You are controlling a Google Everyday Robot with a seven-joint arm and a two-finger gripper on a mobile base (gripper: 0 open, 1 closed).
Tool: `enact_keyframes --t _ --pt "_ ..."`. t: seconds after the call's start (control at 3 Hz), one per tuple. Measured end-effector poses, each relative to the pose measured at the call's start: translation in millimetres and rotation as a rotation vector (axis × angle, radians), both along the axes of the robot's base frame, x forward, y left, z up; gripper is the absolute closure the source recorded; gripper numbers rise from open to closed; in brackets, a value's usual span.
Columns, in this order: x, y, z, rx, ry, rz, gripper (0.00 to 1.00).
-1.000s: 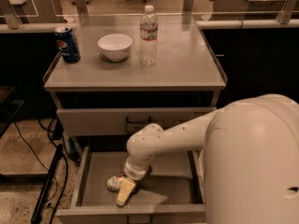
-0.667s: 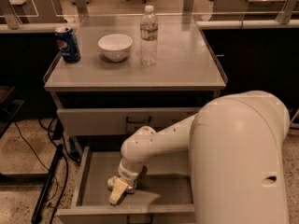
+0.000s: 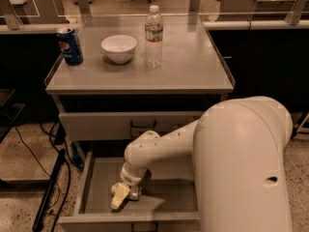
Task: Pick 7up can from middle drawer and place on counter
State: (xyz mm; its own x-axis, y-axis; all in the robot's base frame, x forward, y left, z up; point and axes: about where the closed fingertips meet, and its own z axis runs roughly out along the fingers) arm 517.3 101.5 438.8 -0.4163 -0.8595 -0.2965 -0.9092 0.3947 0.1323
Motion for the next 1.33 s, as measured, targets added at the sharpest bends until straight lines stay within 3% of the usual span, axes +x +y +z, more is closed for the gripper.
enact_keyframes --t 0.33,0.67,1.33 --pt "6.9 -15.8 -7.6 -0.027 -0.011 -0.017 0.0" --pt "13.6 -40.5 -23.2 -0.049 -0.002 -0.077 0.0" --pt "7.5 -31.9 -26.3 -0.015 0.008 -0.048 0.0"
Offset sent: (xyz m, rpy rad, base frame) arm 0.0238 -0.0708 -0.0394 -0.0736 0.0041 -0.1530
